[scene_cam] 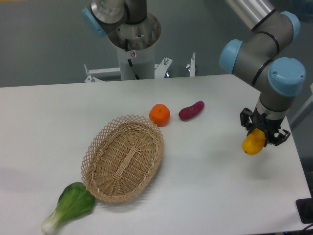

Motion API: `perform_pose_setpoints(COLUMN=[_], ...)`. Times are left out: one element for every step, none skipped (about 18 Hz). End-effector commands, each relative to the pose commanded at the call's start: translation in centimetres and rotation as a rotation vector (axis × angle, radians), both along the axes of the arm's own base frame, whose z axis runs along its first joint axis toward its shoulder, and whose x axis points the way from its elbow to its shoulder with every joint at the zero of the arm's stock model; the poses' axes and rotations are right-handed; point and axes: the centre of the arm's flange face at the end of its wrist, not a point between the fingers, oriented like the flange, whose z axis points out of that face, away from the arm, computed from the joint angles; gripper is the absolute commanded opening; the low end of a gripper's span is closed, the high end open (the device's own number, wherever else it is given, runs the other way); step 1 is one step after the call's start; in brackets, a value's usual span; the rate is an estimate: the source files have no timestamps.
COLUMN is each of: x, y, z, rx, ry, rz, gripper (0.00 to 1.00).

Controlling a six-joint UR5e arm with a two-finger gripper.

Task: Place the mango on the table
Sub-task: 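Carry the yellow mango in the gripper toward the purple sweet potato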

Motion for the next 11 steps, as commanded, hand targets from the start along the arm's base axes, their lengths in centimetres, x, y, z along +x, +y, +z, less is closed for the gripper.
perform_pose_setpoints(x=[0.03, 0.04, 0.06, 0.10, 0.08, 0.13, 0.07, 0.13, 0.07, 0.02, -0.18], y=[-0.01, 0.00, -0.02, 0.07, 0.08, 0.15, 0.07, 0.14, 0.16, 0.18, 0.24], z=[-0.07, -0.11, -0.17, -0.21, -0.18, -0.18, -0.18, -0.18, -0.21, -0.08, 0.07], rx=[-0.001, 0.001, 0.000, 0.002, 0.004, 0.002, 0.002, 0.001, 0.001, 0.001, 0.001], ry=[-0.001, -0.001, 0.000, 0.006, 0.008, 0.009, 0.009, 0.010, 0.010, 0.011, 0.016], rz=[0.000, -0.002, 0.000, -0.002, -0.002, -0.004, -0.003, -0.004, -0.003, -0.003, -0.001], gripper=[0.41, 0.41, 0.41, 0.41, 0.41, 0.41, 0.41, 0.41, 0.41, 0.41, 0.41])
